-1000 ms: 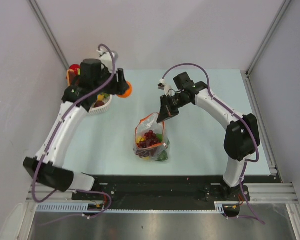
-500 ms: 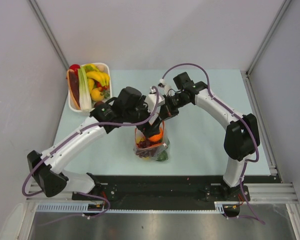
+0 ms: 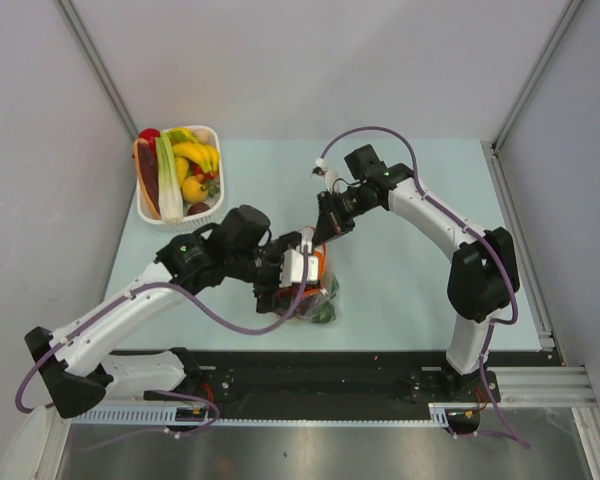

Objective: Place the food in the zip-top bag and seal the zipper
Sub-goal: Place the fake fruit in the zipper food storage bag, then zip the zipper food storage bag at the center of the board.

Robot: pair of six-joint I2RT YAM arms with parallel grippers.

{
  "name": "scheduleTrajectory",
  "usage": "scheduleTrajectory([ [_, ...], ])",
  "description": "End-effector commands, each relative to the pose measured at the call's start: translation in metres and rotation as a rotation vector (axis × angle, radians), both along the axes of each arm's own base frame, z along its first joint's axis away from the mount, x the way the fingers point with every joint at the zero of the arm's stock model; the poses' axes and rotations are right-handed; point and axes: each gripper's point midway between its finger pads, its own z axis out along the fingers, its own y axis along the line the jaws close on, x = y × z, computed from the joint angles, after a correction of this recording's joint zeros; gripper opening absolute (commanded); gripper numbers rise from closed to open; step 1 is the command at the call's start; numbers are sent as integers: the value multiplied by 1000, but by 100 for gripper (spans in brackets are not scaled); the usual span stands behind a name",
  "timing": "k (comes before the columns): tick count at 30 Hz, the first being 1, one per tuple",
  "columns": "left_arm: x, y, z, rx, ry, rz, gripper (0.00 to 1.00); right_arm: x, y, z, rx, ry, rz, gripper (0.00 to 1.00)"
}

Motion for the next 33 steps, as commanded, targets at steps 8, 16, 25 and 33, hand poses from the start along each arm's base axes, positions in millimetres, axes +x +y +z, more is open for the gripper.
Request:
scheduleTrajectory([
  [8, -1, -15, -61, 147, -121, -93, 44, -16, 15, 29, 68, -93, 78, 0],
  [16, 9, -42, 24, -180, -167, 57, 0, -16, 20, 60, 122, -160, 83, 28],
  [25, 3, -44, 6, -241, -53, 135, 0, 18, -117, 93, 134, -530, -151, 100],
  [33, 8, -58, 17, -313, -41, 147, 0, -76, -106, 76, 132, -895, 65, 93],
])
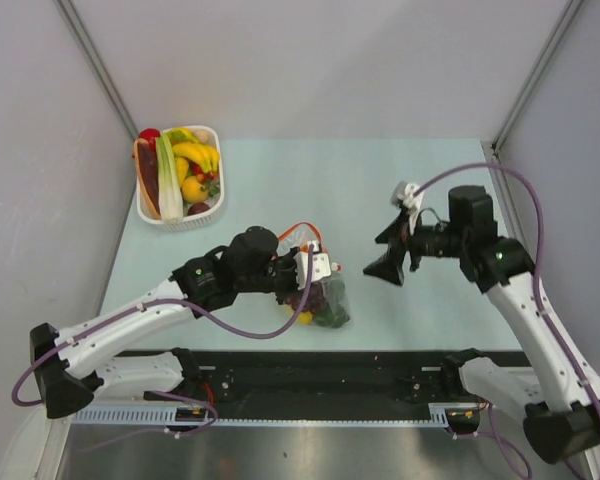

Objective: Place the food in the zip-top bag and seal the zipper
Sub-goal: Zip the zipper food storage bag at the center of the board.

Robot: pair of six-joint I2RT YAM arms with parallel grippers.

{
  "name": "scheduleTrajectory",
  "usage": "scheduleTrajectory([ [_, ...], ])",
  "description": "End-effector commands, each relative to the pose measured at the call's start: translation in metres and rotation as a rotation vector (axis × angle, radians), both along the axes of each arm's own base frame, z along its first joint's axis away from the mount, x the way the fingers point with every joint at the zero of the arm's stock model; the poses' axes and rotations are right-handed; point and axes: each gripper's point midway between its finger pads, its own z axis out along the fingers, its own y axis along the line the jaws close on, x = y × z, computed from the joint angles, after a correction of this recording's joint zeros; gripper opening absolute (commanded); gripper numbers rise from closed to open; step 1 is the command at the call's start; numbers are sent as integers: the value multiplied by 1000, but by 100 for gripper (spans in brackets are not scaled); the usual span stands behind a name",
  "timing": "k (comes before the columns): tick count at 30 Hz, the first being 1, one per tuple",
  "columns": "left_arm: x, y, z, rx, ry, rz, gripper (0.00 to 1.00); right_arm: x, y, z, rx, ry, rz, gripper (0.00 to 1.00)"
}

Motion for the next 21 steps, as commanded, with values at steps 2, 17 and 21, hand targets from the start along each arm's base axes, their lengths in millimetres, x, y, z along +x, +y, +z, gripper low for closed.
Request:
scheduleTrajectory([
  [2, 3, -20, 32, -138, -30, -19, 0, -29, 27, -25, -89, -236, 128, 88],
  [17, -9, -27, 26, -152, -75, -105, 0, -22, 70, -36, -43, -317, 193, 62],
  [21, -7, -28, 25, -152, -80, -97, 0, -28, 74, -37, -38, -307, 221, 47],
])
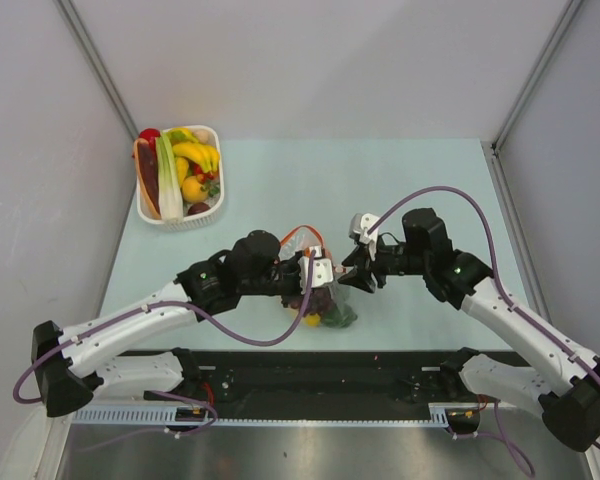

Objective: Place the food in the zip-top bag and seal the zipper
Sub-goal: Zip the zipper food storage bag at the center of the board.

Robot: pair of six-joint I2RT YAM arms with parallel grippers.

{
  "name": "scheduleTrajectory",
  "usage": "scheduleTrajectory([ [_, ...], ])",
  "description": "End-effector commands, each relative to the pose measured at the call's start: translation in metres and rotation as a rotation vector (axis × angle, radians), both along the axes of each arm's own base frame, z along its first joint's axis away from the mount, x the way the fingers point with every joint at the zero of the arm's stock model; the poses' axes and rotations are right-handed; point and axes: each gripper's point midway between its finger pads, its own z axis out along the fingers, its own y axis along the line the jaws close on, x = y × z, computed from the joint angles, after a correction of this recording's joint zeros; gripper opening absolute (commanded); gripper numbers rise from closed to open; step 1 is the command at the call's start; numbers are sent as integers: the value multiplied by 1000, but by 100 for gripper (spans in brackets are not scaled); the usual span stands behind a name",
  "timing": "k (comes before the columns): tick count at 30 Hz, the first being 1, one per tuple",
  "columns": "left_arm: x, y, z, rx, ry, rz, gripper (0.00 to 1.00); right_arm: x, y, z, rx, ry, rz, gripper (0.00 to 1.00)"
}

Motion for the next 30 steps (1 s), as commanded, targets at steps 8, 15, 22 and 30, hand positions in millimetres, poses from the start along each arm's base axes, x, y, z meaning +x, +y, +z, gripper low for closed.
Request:
scheduleTrajectory([
  [8, 1, -9, 21, -87, -63, -21, 3, 3, 7, 16, 23, -86, 28, 0],
  [15, 10, 3, 26, -73, -72, 45, 56, 2, 2, 21, 13, -123, 24, 0],
  [22, 20, 3, 63, -169, -104, 60, 77, -1, -1, 17, 1, -112, 19, 0],
  [30, 24, -27, 63, -149, -92, 1, 71, -2, -2, 19, 8, -113, 13, 0],
])
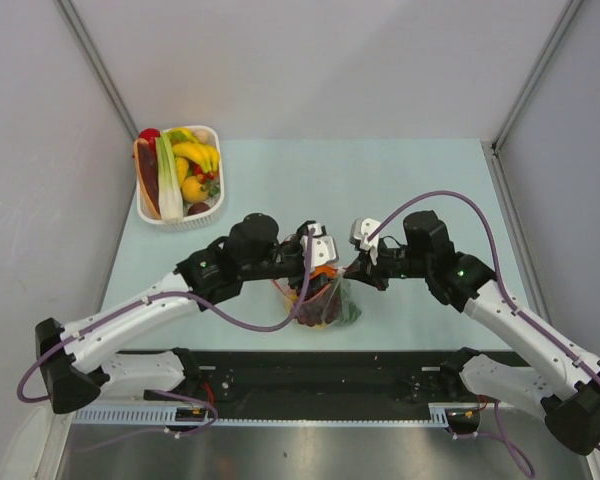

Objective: Place the food in the zip-top bag and seal the zipper
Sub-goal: Zip the zipper food storage bag at the center of the board.

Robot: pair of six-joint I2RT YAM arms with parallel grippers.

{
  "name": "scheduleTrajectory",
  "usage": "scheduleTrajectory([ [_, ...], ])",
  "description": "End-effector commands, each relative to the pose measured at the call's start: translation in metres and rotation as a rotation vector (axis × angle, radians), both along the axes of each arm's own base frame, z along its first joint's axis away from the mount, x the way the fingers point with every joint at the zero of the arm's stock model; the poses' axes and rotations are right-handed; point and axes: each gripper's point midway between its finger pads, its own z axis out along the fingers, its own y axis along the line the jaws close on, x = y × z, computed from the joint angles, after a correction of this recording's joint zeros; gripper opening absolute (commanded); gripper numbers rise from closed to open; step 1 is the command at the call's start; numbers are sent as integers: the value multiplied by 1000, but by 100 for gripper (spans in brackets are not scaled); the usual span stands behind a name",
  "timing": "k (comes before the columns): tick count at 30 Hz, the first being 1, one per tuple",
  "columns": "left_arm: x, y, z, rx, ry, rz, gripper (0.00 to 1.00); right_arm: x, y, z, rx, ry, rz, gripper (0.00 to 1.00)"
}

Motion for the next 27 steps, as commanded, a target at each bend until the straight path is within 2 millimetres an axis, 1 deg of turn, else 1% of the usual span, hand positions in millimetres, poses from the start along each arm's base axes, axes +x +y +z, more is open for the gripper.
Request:
scheduleTrajectory([
  [1, -2, -19, 14, -37, -31, -57, 69, 2, 1, 22, 44, -73, 0, 0],
  [2, -2, -21, 14, -38, -34, -63, 66, 2, 1, 23, 47, -76, 1, 0],
  [3, -1, -24, 8, -24, -24, -70, 65, 1, 1, 23, 47, -73, 2, 0],
  [4, 0, -25, 7, -18, -21, -75, 63, 1, 1, 23, 49, -76, 1, 0],
  [5, -1, -27, 7, -17, -18, -81, 59, 1, 0, 23, 46, -77, -3, 0],
  [8, 0, -30, 2, -4, -19, -92, 55, 1, -1, 23, 44, -81, -3, 0],
  [10, -1, -31, 3, -8, -21, -100, 53, 0, -1, 22, 43, -76, -2, 0],
  [13, -2, -33, 2, -9, -12, -113, 47, 0, 0, 22, 47, -80, 1, 0],
  [19, -2, -38, 9, -30, -12, -127, 45, 1, 0, 22, 47, -82, 1, 0],
  [22, -2, -41, 7, -25, -3, -129, 35, -1, 0, 23, 52, -79, 4, 0],
  [23, -2, -40, 5, -17, 0, -130, 25, 0, 0, 23, 52, -78, 4, 0],
  [25, 1, -39, 1, -3, 3, -119, 15, -2, -1, 24, 52, -79, 7, 0],
  [26, 0, -36, -3, 10, 12, -118, 5, -3, -2, 24, 51, -80, 13, 0],
  [27, 1, -34, -4, 12, 17, -117, 1, -5, -2, 23, 50, -83, 20, 0],
])
